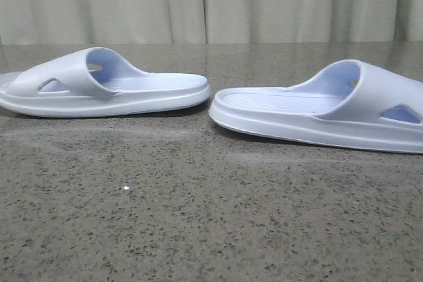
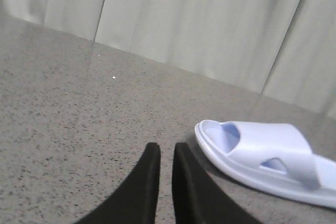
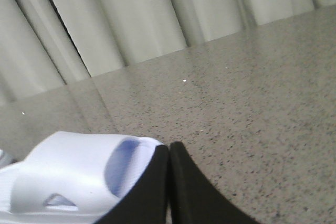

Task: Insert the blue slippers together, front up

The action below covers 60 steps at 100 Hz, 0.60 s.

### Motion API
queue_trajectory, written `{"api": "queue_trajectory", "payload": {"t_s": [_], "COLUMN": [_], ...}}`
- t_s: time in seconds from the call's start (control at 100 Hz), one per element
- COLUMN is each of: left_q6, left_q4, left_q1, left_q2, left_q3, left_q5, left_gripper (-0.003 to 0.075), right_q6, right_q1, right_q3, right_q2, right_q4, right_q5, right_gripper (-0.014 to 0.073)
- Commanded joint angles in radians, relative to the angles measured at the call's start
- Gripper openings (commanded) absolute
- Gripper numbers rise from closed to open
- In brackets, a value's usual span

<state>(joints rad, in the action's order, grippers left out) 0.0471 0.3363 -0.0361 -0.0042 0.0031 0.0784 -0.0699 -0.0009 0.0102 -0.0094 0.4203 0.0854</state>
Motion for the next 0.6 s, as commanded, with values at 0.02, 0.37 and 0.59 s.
{"api": "queue_trajectory", "payload": {"t_s": [0.02,0.37,0.59], "left_q6": [0.001,0.001,-0.082], "left_q4": [0.201,0.107,-0.046], "left_q1": [-0.009,-0.009,-0.009], "left_q2": [-0.029,0.128,0.443], "left_q3": [0.008,-0.239,-0.487], "left_q5": [-0.097,0.070,0.280], "left_gripper": [0.0015,0.0015,0.0016], "right_q6": [-0.004,-0.006,-0.006], "right_q1": [-0.006,-0.006,-0.006], "right_q3": [0.019,-0.223,-0.409], "right_q2": [-0.013,0.106,0.434], "right_q4": [0.202,0.139,0.061], "right_q5": [-0.073,0.164,0.397], "right_gripper": [-0.0079,-0.0078,-0.0078]}}
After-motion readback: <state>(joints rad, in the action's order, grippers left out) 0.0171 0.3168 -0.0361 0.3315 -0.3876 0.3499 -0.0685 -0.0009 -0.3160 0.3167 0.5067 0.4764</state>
